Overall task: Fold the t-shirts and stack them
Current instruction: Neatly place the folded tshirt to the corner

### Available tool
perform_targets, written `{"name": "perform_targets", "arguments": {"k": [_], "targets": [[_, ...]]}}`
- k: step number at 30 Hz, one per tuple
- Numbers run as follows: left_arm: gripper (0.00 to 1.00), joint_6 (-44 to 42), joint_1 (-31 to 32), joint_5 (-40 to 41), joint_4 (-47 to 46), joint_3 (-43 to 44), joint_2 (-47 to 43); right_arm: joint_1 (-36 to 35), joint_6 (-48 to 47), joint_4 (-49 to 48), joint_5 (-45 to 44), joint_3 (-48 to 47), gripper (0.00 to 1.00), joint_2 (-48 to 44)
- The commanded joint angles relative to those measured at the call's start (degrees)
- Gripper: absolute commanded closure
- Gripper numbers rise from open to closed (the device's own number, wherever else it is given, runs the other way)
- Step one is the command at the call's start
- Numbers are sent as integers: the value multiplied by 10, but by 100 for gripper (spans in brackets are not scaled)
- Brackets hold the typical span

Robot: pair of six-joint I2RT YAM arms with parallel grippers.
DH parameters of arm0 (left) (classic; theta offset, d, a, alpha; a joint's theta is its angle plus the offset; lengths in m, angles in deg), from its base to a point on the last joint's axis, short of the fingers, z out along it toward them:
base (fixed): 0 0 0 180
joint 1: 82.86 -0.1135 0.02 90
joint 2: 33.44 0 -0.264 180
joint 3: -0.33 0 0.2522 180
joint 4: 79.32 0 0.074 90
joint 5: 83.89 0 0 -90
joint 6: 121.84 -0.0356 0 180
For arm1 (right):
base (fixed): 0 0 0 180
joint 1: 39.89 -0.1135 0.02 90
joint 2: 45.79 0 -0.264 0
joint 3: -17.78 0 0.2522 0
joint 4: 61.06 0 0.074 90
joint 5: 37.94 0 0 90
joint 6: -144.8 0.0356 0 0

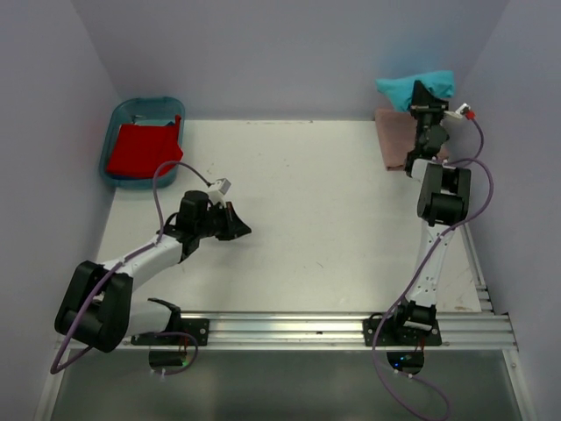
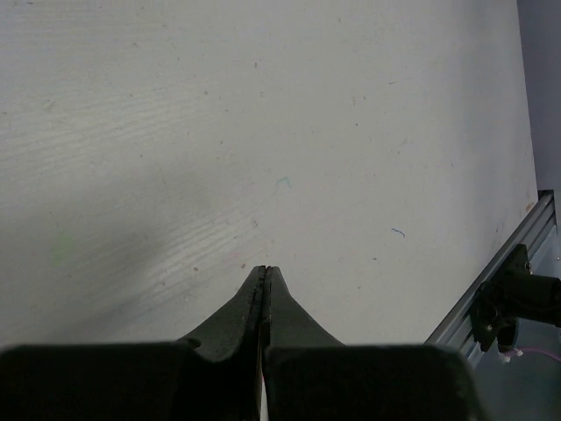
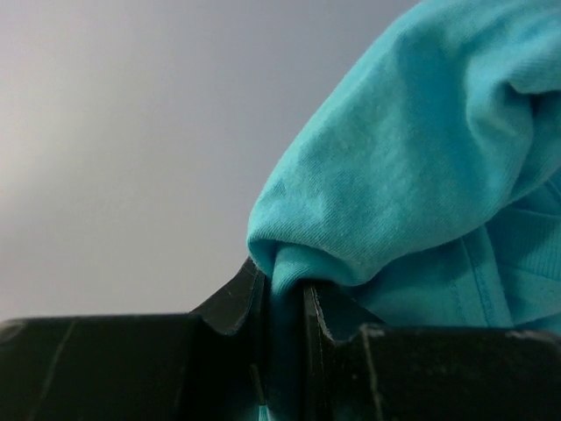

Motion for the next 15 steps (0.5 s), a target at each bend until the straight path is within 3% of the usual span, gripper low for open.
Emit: {"name": "perform_targets", "arguments": {"k": [1, 6, 15], "targets": [[100, -10, -1, 0, -9, 2, -18, -4, -36, -123, -53, 73, 100, 34], [100, -7, -1, -2, -6, -4, -27, -3, -12, -112, -53, 86, 100, 96], [100, -1, -1, 2, -2, -10, -46, -4, -12, -94, -38, 114, 100, 81]]}}
